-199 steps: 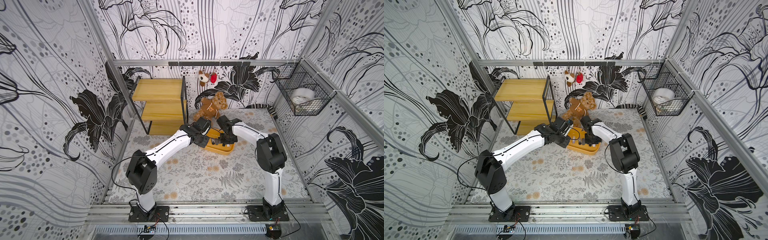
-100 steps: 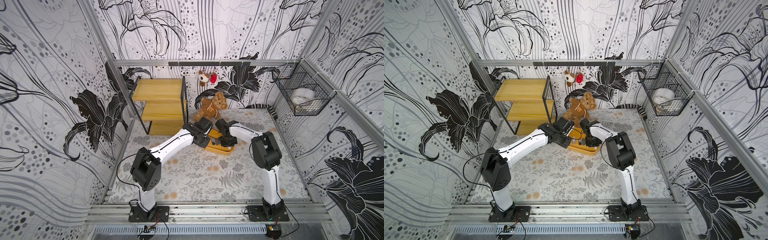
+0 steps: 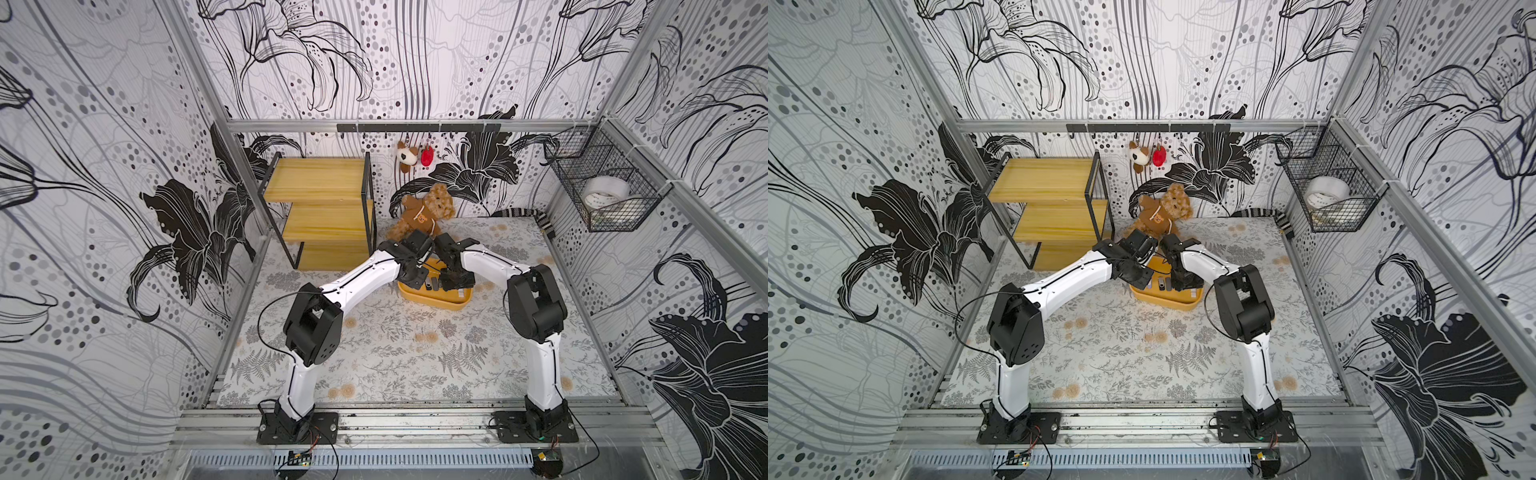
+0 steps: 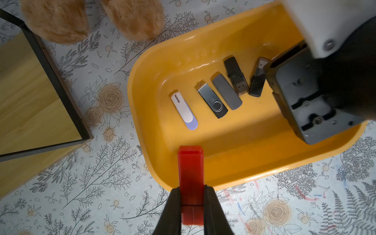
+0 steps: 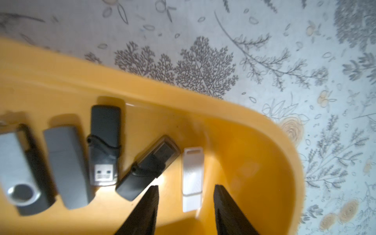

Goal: Put the usb flash drive into the storage box
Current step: Place the USB flash in the storage box.

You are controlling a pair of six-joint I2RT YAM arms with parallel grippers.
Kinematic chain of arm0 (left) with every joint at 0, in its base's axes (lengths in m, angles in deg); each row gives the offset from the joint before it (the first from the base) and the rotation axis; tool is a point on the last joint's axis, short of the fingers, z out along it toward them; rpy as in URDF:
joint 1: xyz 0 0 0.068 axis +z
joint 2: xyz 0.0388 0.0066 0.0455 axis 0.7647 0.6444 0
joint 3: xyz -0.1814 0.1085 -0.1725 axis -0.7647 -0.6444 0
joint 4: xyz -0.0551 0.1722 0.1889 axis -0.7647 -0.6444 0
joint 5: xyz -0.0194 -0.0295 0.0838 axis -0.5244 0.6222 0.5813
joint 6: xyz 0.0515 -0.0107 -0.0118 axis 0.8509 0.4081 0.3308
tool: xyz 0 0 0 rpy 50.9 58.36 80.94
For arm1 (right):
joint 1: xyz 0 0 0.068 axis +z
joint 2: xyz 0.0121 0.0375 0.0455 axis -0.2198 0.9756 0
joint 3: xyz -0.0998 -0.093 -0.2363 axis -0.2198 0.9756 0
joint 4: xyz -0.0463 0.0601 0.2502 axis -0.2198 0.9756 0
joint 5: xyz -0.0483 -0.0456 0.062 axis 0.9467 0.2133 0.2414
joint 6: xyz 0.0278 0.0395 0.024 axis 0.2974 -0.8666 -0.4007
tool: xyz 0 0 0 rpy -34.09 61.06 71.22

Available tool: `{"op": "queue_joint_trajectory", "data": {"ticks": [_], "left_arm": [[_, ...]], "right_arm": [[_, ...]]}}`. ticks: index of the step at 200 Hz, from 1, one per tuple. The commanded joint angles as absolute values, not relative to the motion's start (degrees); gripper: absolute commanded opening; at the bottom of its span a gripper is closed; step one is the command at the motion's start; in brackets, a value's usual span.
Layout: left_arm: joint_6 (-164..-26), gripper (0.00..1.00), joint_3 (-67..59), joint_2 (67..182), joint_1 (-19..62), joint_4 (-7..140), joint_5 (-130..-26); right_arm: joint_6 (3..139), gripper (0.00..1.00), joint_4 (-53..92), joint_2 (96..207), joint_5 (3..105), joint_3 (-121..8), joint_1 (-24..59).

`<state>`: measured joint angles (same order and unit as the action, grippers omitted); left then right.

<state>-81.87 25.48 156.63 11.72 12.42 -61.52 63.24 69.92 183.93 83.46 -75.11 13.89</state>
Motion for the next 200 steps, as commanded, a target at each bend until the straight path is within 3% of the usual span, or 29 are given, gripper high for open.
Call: {"op": "queue_joint_trajectory", "data": {"ticks": [1,46,112,200], "left_arm": [[-82.9,0.0,27.1,157.5,12.1,12.6,-60.7],[-84.0,0.0,28.7,159.6,12.6,12.9,-60.9],[-86.6,0.0,33.8,166.0,12.6,12.2,-58.4],[-90.1,0.0,37.3,172.2,12.7,10.5,-51.5]], "right_arm": [[61.4,0.5,69.2,178.1,83.4,-75.6,13.8],[61.5,0.51,73.3,174.4,87.4,-78.2,13.1],[59.2,0.54,70.3,165.5,85.6,-65.9,7.2],[60.8,0.55,68.0,163.2,82.8,-60.9,3.8]]}}
